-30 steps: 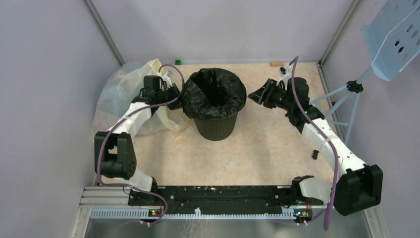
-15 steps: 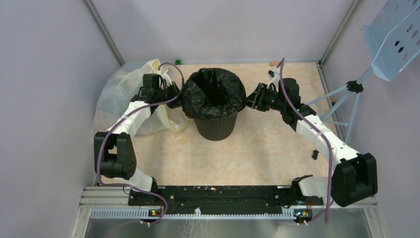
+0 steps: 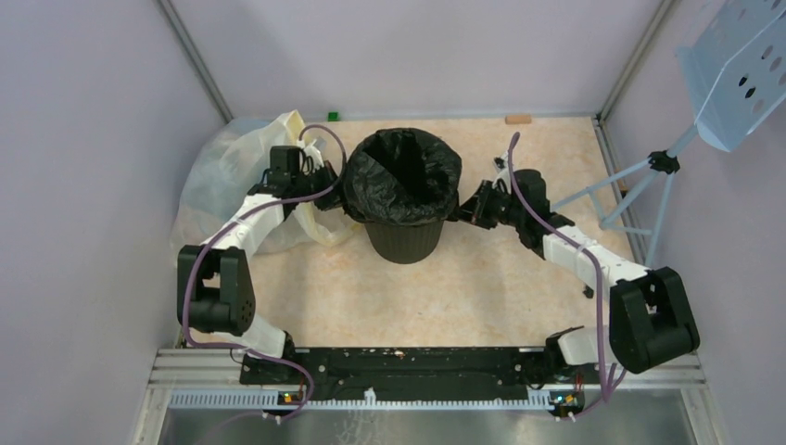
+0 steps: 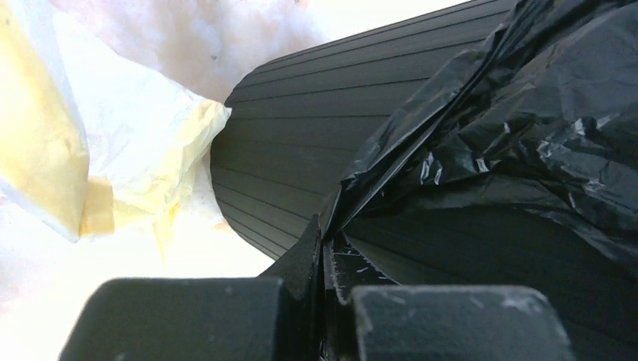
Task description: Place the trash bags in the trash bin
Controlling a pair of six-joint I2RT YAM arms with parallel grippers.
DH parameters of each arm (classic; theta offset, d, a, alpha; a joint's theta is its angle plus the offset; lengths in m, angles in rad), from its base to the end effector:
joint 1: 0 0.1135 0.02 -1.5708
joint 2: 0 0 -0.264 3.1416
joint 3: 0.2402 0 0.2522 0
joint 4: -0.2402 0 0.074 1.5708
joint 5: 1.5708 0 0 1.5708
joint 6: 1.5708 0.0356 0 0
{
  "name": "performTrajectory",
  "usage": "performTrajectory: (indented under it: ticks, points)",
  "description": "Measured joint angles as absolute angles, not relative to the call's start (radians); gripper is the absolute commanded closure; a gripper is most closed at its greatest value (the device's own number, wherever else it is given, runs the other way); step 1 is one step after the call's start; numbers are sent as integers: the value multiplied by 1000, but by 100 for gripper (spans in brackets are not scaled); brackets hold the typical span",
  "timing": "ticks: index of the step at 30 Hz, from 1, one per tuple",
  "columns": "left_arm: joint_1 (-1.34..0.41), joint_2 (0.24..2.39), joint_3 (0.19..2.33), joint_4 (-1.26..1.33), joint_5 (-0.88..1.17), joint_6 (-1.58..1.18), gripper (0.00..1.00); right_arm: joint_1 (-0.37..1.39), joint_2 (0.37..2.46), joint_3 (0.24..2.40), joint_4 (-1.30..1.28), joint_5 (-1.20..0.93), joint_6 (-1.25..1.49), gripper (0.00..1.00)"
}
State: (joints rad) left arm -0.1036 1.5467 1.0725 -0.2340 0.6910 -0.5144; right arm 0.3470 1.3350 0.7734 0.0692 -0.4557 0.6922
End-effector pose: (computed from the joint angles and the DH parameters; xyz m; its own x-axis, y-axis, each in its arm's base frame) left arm 0.3319 -0.0573 0.2530 -0.8393 -0.2939 -0.4573 0.1702 0.6568 -0.7346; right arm 0.2683 0.1137 0.2404 -0.7699 0.3310 -0.5456 -0.2321 0.6512 0.7226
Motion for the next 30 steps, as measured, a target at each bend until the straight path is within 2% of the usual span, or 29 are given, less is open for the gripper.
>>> performTrajectory:
  ticks: [10, 22, 24, 30]
  points:
    - [-104, 1547, 961, -131, 696, -544, 100, 371, 1367, 704, 176, -463, 721, 95]
    - [-113, 1475, 695, 176, 661, -723, 100, 378, 1385, 638, 310, -445, 784, 93]
    - [-113, 1473, 682, 205, 654, -741, 98, 378, 1385, 632, 316, -442, 788, 91]
    - [-114, 1448, 640, 264, 628, -786, 78, 382, 1367, 628, 310, -418, 786, 82]
